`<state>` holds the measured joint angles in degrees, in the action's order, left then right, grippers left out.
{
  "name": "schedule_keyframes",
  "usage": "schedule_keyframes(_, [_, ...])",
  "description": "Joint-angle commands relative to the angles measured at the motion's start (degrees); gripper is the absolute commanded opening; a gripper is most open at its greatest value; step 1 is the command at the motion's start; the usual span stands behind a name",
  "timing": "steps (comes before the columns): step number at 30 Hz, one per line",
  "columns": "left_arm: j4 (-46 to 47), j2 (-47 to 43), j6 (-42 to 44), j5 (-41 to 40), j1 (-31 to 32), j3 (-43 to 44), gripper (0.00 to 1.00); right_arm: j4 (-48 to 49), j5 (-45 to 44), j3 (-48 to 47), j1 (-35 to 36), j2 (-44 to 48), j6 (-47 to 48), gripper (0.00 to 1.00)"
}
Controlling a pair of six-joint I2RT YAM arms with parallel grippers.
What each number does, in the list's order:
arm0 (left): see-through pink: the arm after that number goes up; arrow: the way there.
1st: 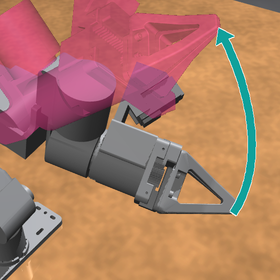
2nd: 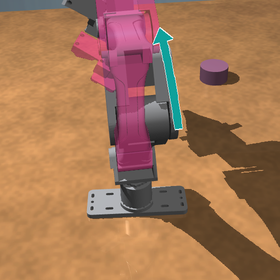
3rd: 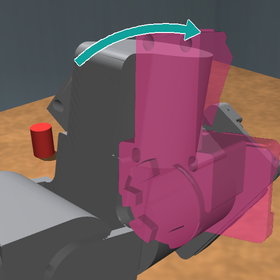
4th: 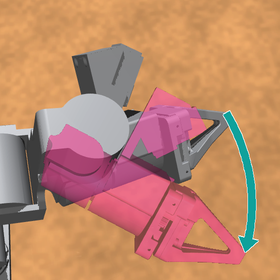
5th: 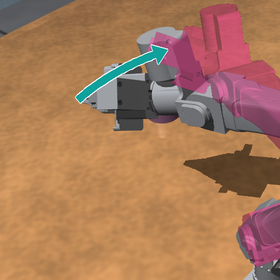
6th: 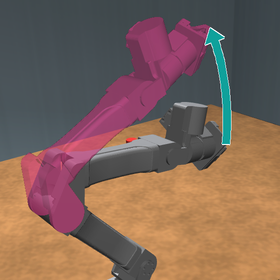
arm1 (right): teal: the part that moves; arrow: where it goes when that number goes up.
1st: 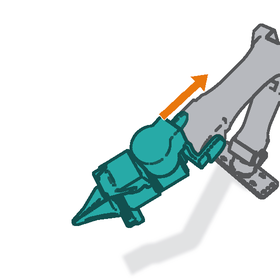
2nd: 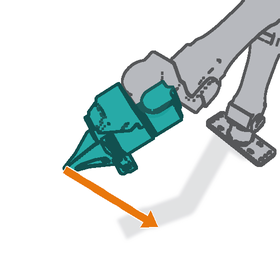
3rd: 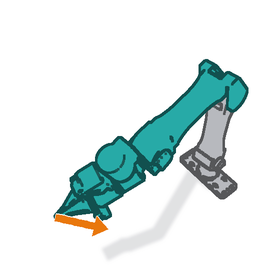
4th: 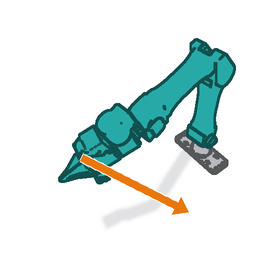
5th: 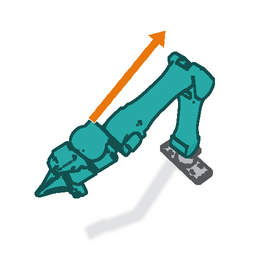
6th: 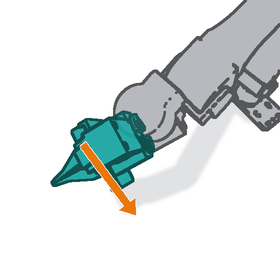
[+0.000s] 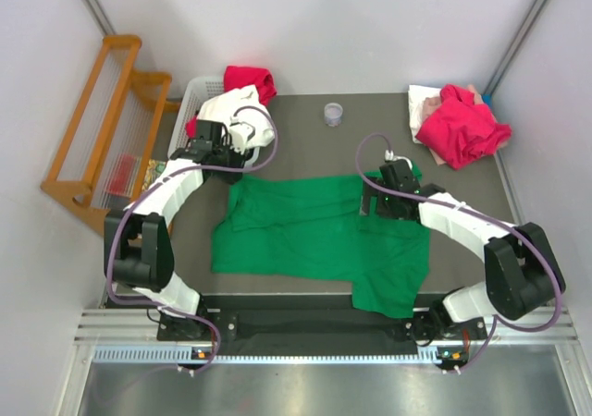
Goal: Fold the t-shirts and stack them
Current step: Flatten the tshirt out
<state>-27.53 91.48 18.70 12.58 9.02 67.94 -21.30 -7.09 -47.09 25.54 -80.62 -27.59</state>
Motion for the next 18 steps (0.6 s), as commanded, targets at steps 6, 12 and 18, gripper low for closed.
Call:
schedule_keyframes(6, [7.84, -7.72, -1.99, -10.73, -1.01, -2.38, 0.99, 4.77, 1.47, 2.88, 3.38, 0.82, -4.75, 1.0])
schedule_keyframes(12, [2.24, -7.46, -4.19, -4.95, -1.29, 1.22, 0.99, 3.72, 1.03, 1.56, 3.64, 1.34, -4.14, 0.99])
schedule_keyframes(18, [-5.59, -9.48, -1.4, -4.93, 16.24, 0.97, 0.99, 0.3, -5.47, 0.86, 3.11, 3.98, -2.99, 1.0])
